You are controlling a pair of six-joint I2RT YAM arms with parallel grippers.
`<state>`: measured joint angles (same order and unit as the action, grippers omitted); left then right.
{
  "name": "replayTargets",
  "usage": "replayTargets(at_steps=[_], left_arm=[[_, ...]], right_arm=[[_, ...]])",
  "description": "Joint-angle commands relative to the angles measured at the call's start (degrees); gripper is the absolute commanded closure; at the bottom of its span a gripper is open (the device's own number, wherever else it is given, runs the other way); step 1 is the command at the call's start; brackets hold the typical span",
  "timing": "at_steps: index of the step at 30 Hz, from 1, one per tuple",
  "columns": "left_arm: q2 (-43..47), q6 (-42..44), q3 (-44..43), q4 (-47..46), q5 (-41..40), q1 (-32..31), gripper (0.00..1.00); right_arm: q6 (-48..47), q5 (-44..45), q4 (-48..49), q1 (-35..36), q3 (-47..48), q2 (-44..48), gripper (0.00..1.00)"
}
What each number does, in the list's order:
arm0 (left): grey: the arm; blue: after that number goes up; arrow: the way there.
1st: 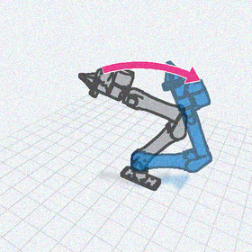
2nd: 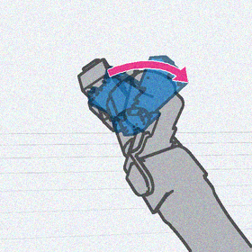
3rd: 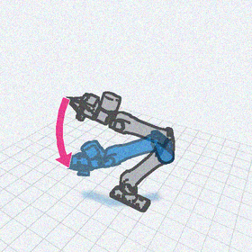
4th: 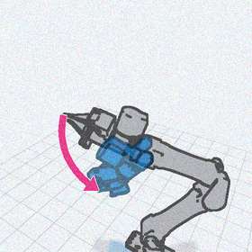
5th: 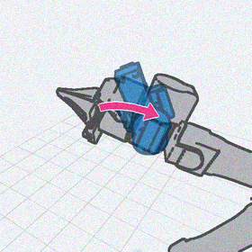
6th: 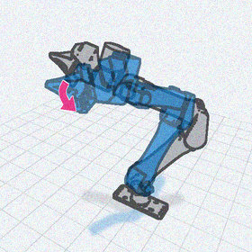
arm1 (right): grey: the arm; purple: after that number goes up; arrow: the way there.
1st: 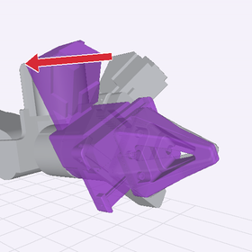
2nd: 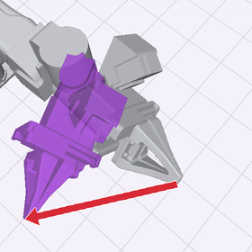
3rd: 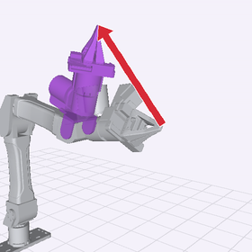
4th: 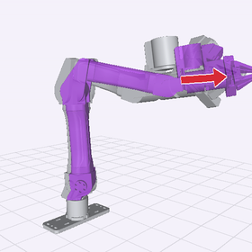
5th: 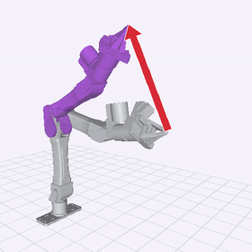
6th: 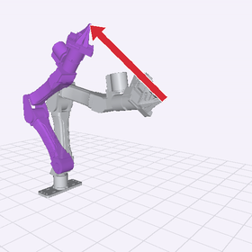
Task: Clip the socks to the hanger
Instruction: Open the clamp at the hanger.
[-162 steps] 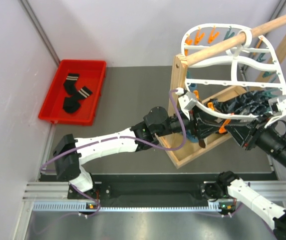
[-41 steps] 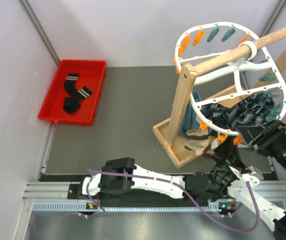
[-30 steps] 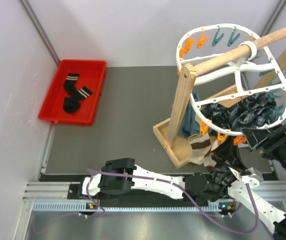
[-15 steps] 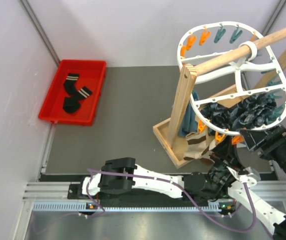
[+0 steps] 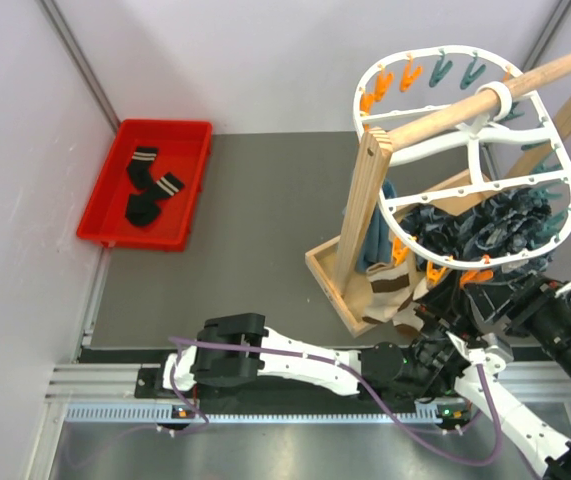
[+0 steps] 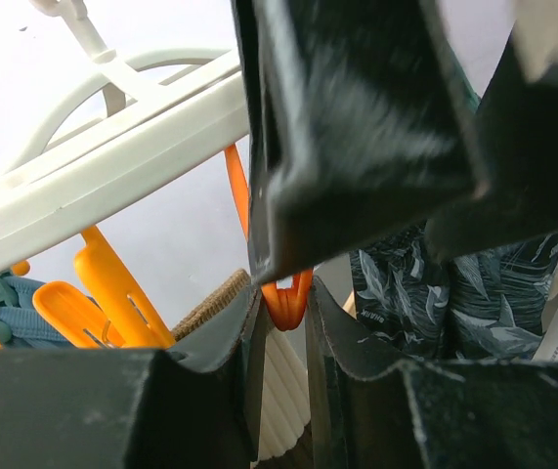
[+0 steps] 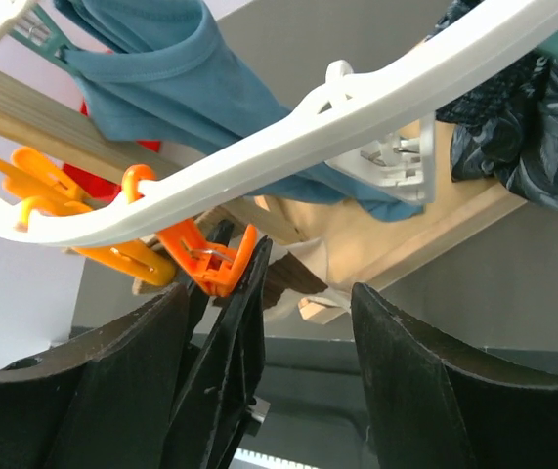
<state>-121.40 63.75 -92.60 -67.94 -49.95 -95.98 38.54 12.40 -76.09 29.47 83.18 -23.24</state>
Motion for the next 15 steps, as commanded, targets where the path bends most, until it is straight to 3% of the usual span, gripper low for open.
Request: replayTargets(at_steps=[1, 6, 11, 15], left_arm=[[1.08, -0.29, -0.83, -1.84, 1.0, -0.87, 1.0], [0.47, 1.38, -1.01, -2.72, 0.82, -0.87, 1.0], [0.82, 2.08, -0.22, -3.95, 1.09, -0.87, 1.0], [1.26, 1.3, 0.84, -5.18, 1.7, -0.87, 1.0]], right_arm=[[1.62, -1.41, 4.72, -0.29, -1.43, 1.1, 0.33], [2.41, -2.65, 8.33, -0.29, -1.97, 1.97, 0.33], [2.06, 0.16, 5.26, -0.38, 3.83, 2.06, 0.32], [2.76, -1.41, 6.04, -0.29, 2.35, 2.59, 0.31]])
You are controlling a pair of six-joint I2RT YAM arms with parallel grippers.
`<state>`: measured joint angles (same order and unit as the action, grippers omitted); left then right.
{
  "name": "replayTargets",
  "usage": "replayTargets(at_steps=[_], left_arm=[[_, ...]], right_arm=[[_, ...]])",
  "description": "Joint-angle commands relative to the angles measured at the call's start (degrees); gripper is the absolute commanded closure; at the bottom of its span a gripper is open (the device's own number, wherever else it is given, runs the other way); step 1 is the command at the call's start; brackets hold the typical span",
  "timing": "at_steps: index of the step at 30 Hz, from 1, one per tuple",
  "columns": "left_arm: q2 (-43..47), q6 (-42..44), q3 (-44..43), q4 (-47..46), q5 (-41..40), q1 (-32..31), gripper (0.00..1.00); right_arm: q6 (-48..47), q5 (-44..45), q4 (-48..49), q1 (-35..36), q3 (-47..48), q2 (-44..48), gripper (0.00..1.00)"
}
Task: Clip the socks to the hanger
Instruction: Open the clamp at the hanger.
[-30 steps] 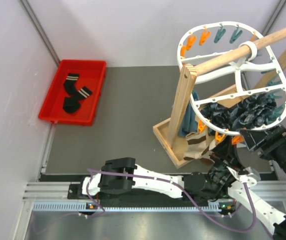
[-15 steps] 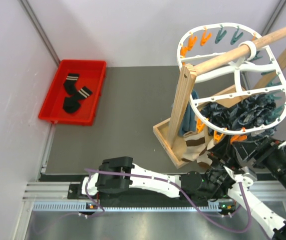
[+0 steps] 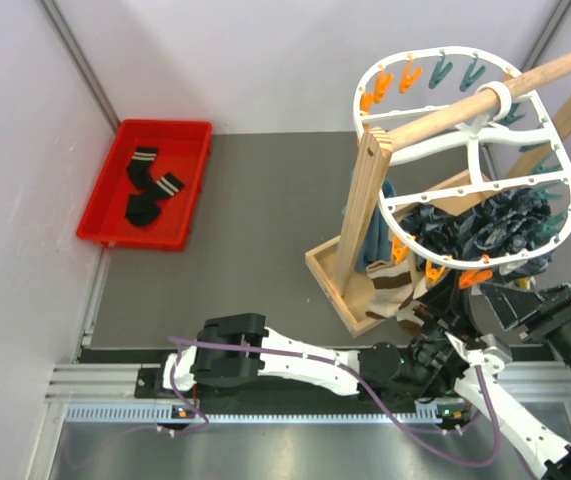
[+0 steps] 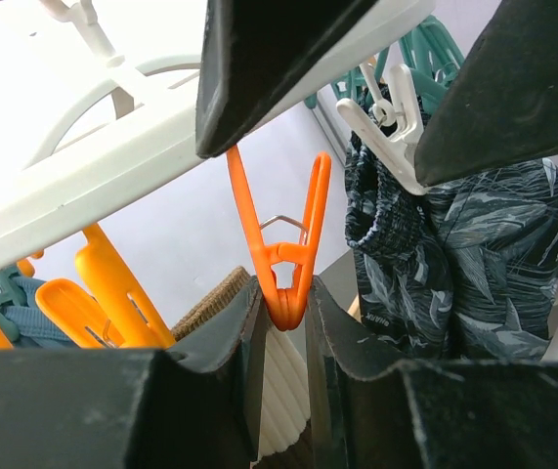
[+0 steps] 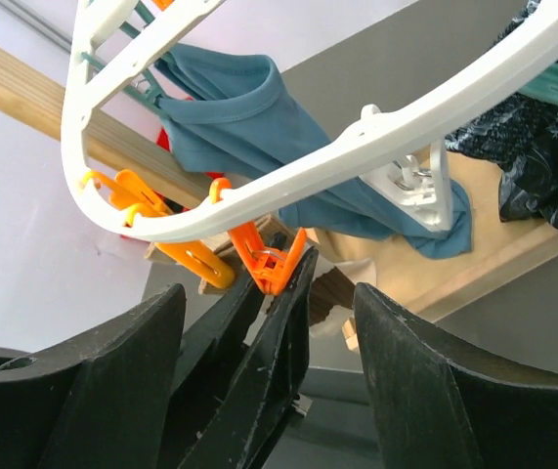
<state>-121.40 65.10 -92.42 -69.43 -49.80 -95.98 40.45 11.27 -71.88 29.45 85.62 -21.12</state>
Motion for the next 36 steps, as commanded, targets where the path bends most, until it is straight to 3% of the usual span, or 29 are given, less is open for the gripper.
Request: replayTargets(at_steps=[1, 13, 22, 36], left_arm=[[1.43, -0.5, 0.93, -3.52, 1.72, -0.87, 1.0], [1.08, -0.06, 0.49, -3.17, 1.72, -0.96, 1.0], [-0.59, 3.71, -1.09, -4.05, 1.55, -1.22, 1.0], [-1.12, 4.24, -1.53, -4.4, 1.99, -1.4, 1.0]], right_arm=[[0.86, -0.8, 2.96, -0.27, -1.5, 0.64, 0.3], [3.58, -0.11, 9.64, -0.36, -5.11, 1.17, 0.36], [7.1, 2.53, 8.16, -0.45, -5.21, -1.02, 0.41], [4.73, 1.48, 8.42, -1.33, -6.17, -2.96, 0.53]])
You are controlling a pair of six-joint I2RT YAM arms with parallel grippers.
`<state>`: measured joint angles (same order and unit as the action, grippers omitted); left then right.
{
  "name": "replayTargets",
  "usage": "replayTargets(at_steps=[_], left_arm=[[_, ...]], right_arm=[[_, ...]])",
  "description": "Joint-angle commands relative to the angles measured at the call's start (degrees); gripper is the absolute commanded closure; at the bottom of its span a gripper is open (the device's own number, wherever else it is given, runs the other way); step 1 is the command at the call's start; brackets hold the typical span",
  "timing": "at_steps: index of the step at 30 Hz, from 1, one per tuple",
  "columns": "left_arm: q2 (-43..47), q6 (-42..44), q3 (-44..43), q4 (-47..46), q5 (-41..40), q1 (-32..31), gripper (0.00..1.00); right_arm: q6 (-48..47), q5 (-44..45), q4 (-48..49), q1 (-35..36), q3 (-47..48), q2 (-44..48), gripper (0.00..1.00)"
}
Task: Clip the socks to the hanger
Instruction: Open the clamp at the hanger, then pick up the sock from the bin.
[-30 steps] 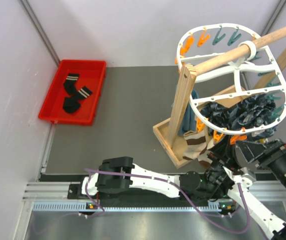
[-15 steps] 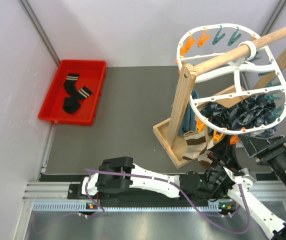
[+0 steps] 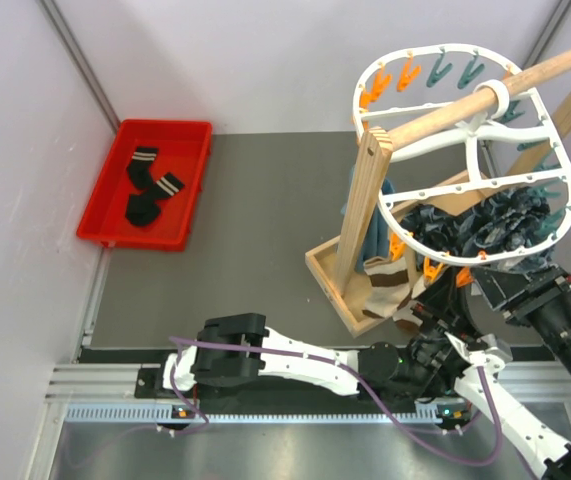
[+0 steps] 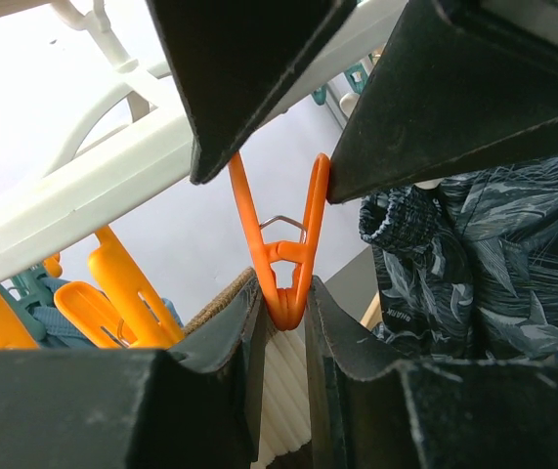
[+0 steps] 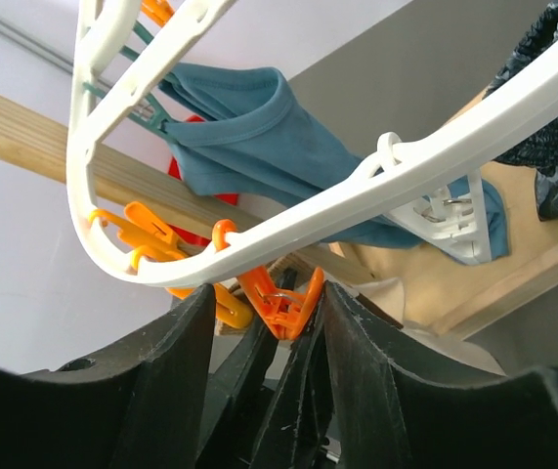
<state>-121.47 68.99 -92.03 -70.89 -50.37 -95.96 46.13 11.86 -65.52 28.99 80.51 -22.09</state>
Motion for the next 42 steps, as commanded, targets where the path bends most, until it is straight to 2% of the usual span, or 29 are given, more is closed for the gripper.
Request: replayTargets(at_steps=[1, 17, 20, 21, 22, 23, 24, 27, 33, 34, 35, 40, 41, 42], left_arm=[[-1.05, 0.35, -2.01, -2.94, 2.56, -1.33, 1.0], [-1.75, 1.32, -1.66, -3.11, 2.29, -1.86, 1.0], [-1.66, 1.15, -1.49, -3.29, 1.59, -1.86, 1.0], [-1.58, 1.15, -1.4, -3.11, 1.33, -1.86, 0.99], [-1.23, 0.36, -1.31, -3.2, 0.63, -1.86, 0.93], [-0.7, -0.34, -0.7, -3.11, 0.19, -1.86, 0.86], [-0.26, -1.22, -0.17, -1.98, -0.16, -1.95, 0.62], [3.25, -6.4, 2.98, 0.22, -1.48, -1.77, 0.34], [17.56, -24.4, 16.78, 10.49, 1.06, -1.86, 0.18], [21.93, -30.17, 18.36, 15.73, 1.5, -1.86, 0.13], [24.15, -32.75, 19.94, 17.7, 1.94, -1.95, 0.12], [39.16, -46.8, 31.02, 29.12, 4.75, -1.86, 0.16], [41.38, -48.84, 32.34, 31.76, 5.1, -1.77, 0.23], [43.4, -50.78, 34.18, 37.18, 5.19, -1.77, 0.25]], right_arm=[[-1.04, 1.15, 2.41, -0.87, -1.58, -1.82, 0.52], [-0.6, 2.99, 5.49, -0.96, -2.03, -4.54, 0.5], [-0.25, 3.44, 5.4, -0.87, -1.94, -4.9, 0.62], [-0.34, 3.52, 5.31, -0.96, -1.94, -5.16, 0.86], [-0.6, 3.52, 5.22, -0.96, -1.94, -5.77, 0.97], [-0.86, 3.52, 4.96, -0.96, -1.94, -5.86, 1.0], [-1.04, 3.44, 4.87, -0.96, -2.2, -6.12, 1.0], [-1.39, 3.17, 5.48, -0.96, -2.81, -5.95, 1.0], [-3.06, 3.52, 5.49, -0.96, -2.73, -6.39, 1.0], [-2.98, 3.35, 5.57, -0.87, -2.99, -6.39, 1.0], [-3.32, 3.17, 5.66, -0.96, -3.16, -6.3, 1.0], [-4.56, 3.17, 5.58, -0.96, -4.04, -5.78, 1.0], [-4.99, 3.0, 5.49, -0.96, -4.13, -5.77, 1.0], [-5.08, 3.08, 5.57, -0.96, -4.48, -5.69, 1.0]])
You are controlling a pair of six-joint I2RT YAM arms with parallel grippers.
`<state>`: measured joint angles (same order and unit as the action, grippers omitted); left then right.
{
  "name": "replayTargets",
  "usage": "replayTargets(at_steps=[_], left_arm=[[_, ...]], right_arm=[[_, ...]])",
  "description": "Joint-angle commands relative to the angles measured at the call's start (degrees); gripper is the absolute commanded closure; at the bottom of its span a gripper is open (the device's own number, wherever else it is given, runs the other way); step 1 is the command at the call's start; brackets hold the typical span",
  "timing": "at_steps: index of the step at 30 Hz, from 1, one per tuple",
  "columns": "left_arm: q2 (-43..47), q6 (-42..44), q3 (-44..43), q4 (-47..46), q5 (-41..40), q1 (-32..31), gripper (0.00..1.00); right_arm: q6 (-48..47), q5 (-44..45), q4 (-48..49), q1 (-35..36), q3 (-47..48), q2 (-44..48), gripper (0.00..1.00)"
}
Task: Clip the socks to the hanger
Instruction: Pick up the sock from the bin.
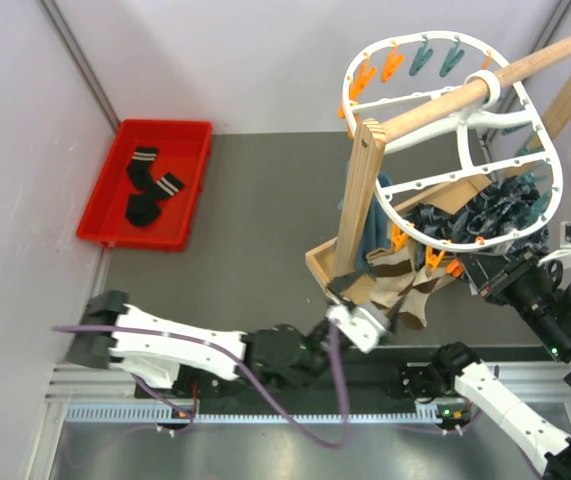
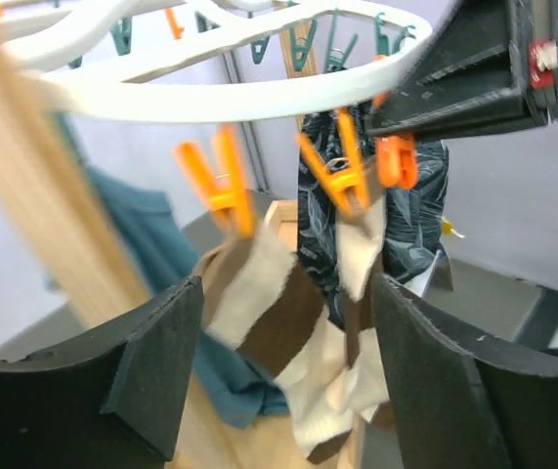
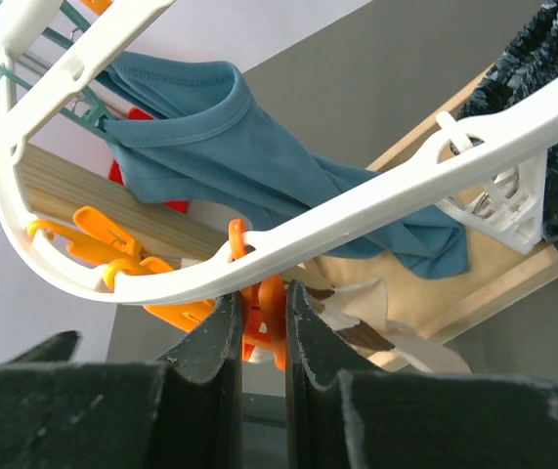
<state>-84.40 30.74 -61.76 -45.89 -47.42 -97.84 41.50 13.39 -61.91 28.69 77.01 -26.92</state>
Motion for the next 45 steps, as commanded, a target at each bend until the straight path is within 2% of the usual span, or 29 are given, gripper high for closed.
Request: replayTargets(at_steps=[1, 4, 8, 9, 12, 13, 15, 16, 17, 18, 19, 20, 21, 22, 24, 25, 27, 28, 30, 32, 33, 38, 41, 45], left_arm=[[10.44, -16.55, 5.06, 14.14, 2.42, 0.28, 0.26], [18.29, -23.6, 8.93, 23.19, -1.96, 0.63, 0.36], [29.27, -32.48, 13.85, 34.97, -9.09, 3.18, 0.4], [34.08, -36.94, 14.38, 40.73, -10.14, 4.32, 0.41], [42.18, -46.6, 14.12, 51.83, -9.98, 13.26, 0.43], [43.6, -47.69, 13.95, 56.65, -8.67, 19.9, 0.43], [44.32, -48.41, 12.55, 59.76, -3.66, 26.79, 0.42], [43.1, -47.89, 11.49, 61.17, -1.3, 33.27, 0.41], [41.35, -47.27, 8.61, 63.27, 2.47, 36.55, 0.4], [35.85, -46.4, 6.67, 64.86, 8.6, 39.8, 0.39], [32.84, -46.21, 4.74, 66.53, 12.23, 46.62, 0.39], [29.76, -45.69, 1.24, 68.63, 15.13, 50.17, 0.38], [25.12, -44.99, -0.02, 68.57, 19.43, 53.69, 0.38], [23.07, -44.46, -0.81, 67.69, 21.82, 60.86, 0.38], [19.3, -44.45, -1.26, 62.69, 26.83, 68.45, 0.38], [17.71, -44.89, -1.52, 61.11, 31.38, 76.4, 0.39], [11.32, -47.86, -4.5, 60.39, 35.54, 84.27, 0.42], [8.93, -48.14, -7.38, 60.22, 39.12, 90.66, 0.44], [0.76, -47.1, -11.35, 61.96, 39.77, 96.14, 0.47], [-7.57, -45.78, -17.76, 63.46, 38.02, 97.84, 0.5], [-10.06, -44.81, -19.79, 63.64, 38.19, 100.97, 0.5], [-26.21, -43.4, -32.89, 65.49, 42.48, 106.45, 0.49], [-33.08, -45.67, -37.72, 65.66, 42.06, 108.74, 0.49], [-37.49, -46.03, -39.23, 61.36, 42.84, 109.36, 0.48]], right_arm=[[-0.71, 1.47, 1.88, -0.65, -1.25, -0.68, 1.0], [-1.59, 1.38, 1.7, -0.56, -1.78, -0.42, 1.0], [-3.0, 1.64, 1.09, -0.65, -2.22, 0.37, 1.0], [-3.35, 1.9, 0.92, -0.65, -2.39, 0.46, 1.0], [-4.14, 2.17, 0.21, -0.65, -2.74, 0.9, 1.0], [-4.32, 2.17, 0.21, -0.65, -2.75, 0.99, 1.0], [-4.67, 1.91, 0.12, -0.56, -3.01, 1.16, 1.0], [-4.76, 1.82, 0.21, -0.56, -3.18, 1.34, 1.0], [-5.11, 1.82, 0.21, -0.65, -3.36, 1.43, 1.0], [-5.28, 1.9, 0.21, -0.65, -3.8, 1.52, 1.0], [-5.37, 1.91, 0.21, -0.56, -3.89, 1.6, 1.0], [-5.72, 1.73, 0.12, -0.65, -3.89, 1.52, 1.0], [-5.81, 1.9, -0.05, -0.65, -3.8, 1.43, 1.0], [-5.9, 1.82, -0.14, -0.65, -3.8, 1.25, 1.0], [-6.25, 1.82, -0.4, -0.65, -3.36, 1.08, 1.0], [-6.43, 1.56, -0.4, -0.65, -3.27, 0.9, 1.0], [-6.6, 1.12, -0.06, -0.56, -3.01, 0.64, 1.0], [-6.86, 1.03, 0.03, -0.65, -2.92, 0.29, 1.0], [-6.95, 0.41, 0.12, -0.65, -2.66, -0.06, 1.0], [-7.31, 0.32, 0.21, -0.65, -2.83, 0.02, 1.0], [-7.48, 0.24, 0.38, -0.65, -2.92, 0.11, 1.0], [-8.27, -0.03, -0.23, -0.65, -2.48, 0.2, 1.0], [-8.45, -0.29, -0.84, -0.56, -1.96, 0.02, 1.0], [-9.06, -0.29, -1.72, -0.65, -1.34, -0.59, 1.0]])
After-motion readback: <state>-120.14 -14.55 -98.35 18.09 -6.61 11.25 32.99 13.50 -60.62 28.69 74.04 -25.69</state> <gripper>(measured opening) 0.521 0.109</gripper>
